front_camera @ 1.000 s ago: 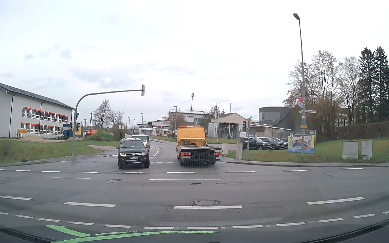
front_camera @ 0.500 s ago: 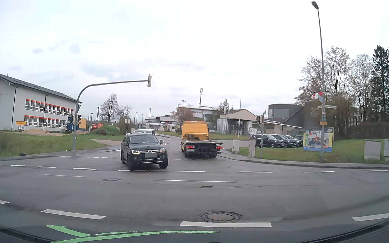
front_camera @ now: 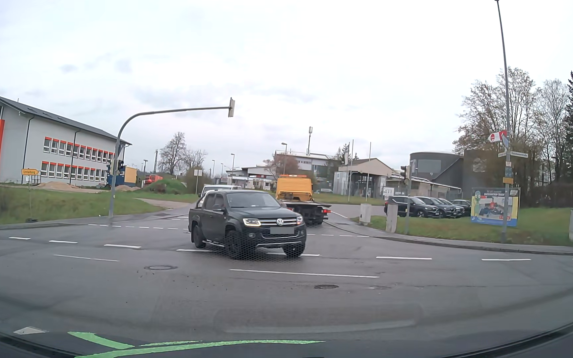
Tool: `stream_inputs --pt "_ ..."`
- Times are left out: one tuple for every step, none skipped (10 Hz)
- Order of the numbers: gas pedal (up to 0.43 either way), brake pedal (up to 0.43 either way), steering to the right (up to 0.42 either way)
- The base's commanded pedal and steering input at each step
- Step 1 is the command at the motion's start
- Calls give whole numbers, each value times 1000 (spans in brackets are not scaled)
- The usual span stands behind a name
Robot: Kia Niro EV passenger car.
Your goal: Follow the waypoints while adhering to traffic rules and regulations
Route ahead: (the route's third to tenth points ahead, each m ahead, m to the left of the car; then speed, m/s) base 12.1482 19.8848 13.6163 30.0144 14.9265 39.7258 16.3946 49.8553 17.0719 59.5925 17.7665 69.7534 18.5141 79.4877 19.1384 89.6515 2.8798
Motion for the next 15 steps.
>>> stream_inputs --pt "0 232 -102" --pt "0 238 -111" --pt "0 250 -116" --pt "0 256 -118" --pt "0 262 -120" --pt "0 274 -121" --pt "0 274 -122" --pt "0 280 -127" --pt "0 280 -135" --pt "0 280 -144" --pt "0 280 -154" --pt "0 280 -163" --pt "0 232 -173" --pt "0 12 -184" --pt "0 0 -204"
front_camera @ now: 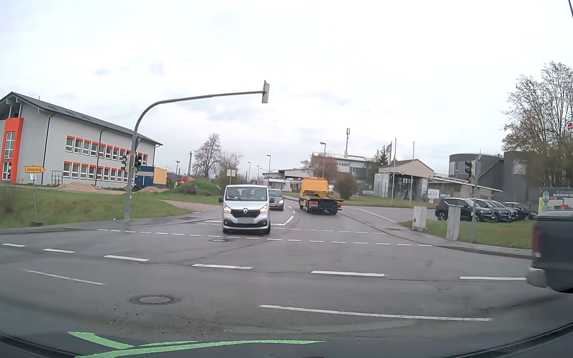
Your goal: Follow the waypoints while adhering to traffic rules and regulations
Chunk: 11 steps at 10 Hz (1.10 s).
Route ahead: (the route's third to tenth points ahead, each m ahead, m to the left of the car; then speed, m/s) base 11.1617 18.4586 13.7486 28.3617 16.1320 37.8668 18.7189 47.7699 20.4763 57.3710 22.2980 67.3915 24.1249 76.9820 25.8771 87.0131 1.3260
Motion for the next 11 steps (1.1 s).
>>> stream_inputs --pt "0 0 -224" --pt "0 0 -251" --pt "0 0 -283" --pt "0 0 -303" --pt "0 0 -323" --pt "0 0 -336" --pt "28 0 -345" --pt "39 0 -349" --pt "39 0 -355" --pt "39 0 -360" --pt "39 0 -366"
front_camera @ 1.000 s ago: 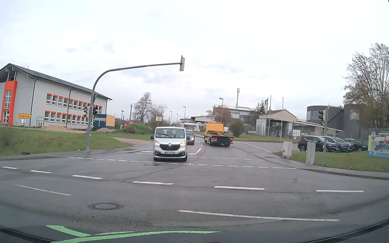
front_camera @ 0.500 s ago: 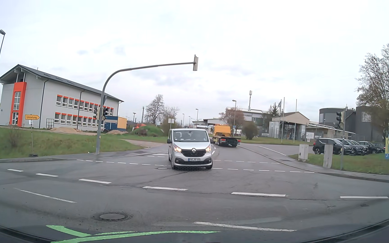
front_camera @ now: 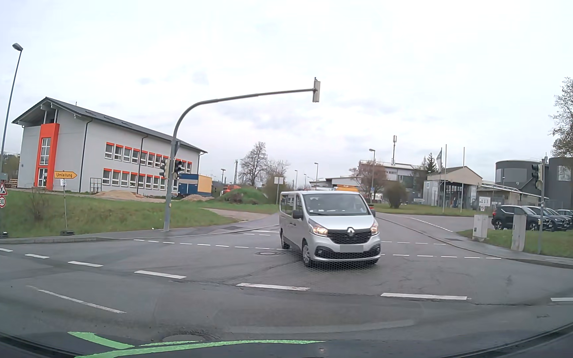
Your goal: Follow the waypoints while adhering to traffic rules and regulations
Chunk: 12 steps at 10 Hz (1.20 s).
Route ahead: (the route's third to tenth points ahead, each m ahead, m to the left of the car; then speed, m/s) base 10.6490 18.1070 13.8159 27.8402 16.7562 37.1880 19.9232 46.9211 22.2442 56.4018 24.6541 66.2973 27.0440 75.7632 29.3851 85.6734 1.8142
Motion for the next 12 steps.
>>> stream_inputs --pt "47 0 -371" --pt "67 0 -374" --pt "67 0 -376" --pt "87 0 -379" --pt "98 0 -378" --pt "98 0 -378" --pt "98 0 -377" --pt "98 0 -376" --pt "110 0 -375" --pt "118 0 -375" --pt "118 0 -375" --pt "118 0 -375"
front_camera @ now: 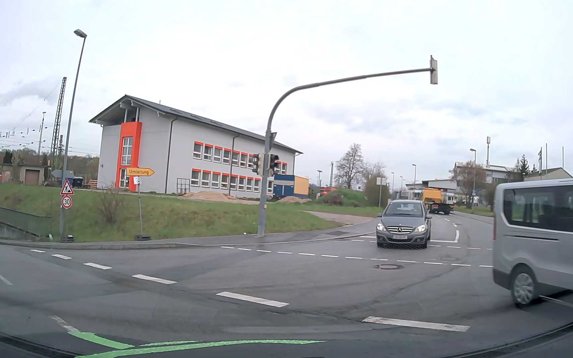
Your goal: Follow the waypoints while adhering to traffic rules and regulations
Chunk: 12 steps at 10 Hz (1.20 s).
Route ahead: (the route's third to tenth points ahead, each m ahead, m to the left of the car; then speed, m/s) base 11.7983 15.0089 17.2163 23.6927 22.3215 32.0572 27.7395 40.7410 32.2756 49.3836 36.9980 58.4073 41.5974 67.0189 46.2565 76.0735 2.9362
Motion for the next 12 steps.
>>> stream_inputs --pt "118 0 -375" --pt "118 0 -376" --pt "118 0 -380" --pt "118 0 -387" --pt "118 0 -393" --pt "118 0 -398" --pt "118 0 -402" --pt "118 0 -402" --pt "118 0 -402" --pt "118 0 -400" --pt "98 0 -397" --pt "98 0 -394"
